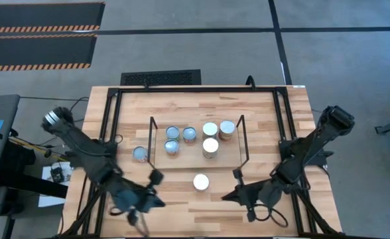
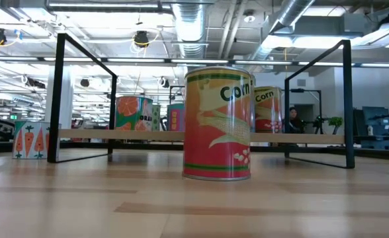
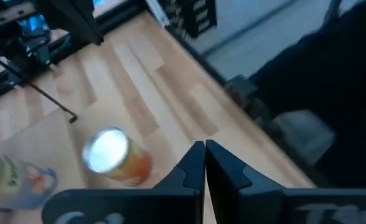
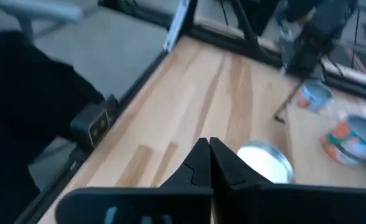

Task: Pick and place cans onto a shelf
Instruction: Put the large canned corn on the shelf aligned with the other canned corn

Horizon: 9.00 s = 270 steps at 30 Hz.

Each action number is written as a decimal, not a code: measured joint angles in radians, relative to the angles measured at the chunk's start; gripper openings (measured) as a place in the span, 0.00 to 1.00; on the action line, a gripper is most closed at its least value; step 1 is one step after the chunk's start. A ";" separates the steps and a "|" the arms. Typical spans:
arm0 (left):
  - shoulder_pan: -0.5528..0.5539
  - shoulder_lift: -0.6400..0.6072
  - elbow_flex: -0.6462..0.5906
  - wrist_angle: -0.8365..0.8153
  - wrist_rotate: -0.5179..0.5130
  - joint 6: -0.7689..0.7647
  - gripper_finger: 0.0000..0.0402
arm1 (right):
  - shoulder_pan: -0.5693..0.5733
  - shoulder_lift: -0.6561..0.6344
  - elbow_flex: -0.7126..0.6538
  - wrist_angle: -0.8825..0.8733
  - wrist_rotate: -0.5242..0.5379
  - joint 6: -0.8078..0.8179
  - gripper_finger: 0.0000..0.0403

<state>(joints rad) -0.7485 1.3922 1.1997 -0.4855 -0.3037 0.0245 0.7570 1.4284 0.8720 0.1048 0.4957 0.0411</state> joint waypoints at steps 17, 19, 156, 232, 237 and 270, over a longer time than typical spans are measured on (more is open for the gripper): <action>-0.019 -0.647 -0.631 0.406 -0.075 -0.061 0.00 | -0.094 0.000 -0.125 0.323 -0.108 -0.031 0.01; 0.010 -0.695 -0.658 0.406 -0.068 -0.045 0.00 | -0.109 0.000 -0.113 0.295 -0.143 0.004 0.02; 0.305 -0.826 -0.686 0.272 0.102 -0.028 0.00 | -0.278 0.212 0.562 -1.242 -0.103 0.243 0.01; 0.305 -0.826 -0.686 0.259 0.103 -0.040 0.00 | -0.515 0.269 0.567 -1.246 -0.135 0.420 0.03; 0.305 -0.826 -0.686 0.259 0.103 -0.040 0.00 | -0.516 0.266 0.567 -1.219 -0.148 0.414 0.03; 0.305 -0.824 -0.743 0.443 0.104 -0.022 0.00 | -0.554 -0.006 0.670 -1.325 0.089 0.240 0.03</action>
<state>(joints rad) -0.4431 0.5681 0.4562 -0.0429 -0.2001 0.0022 0.2029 1.4223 1.5419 -1.2197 0.5848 0.2811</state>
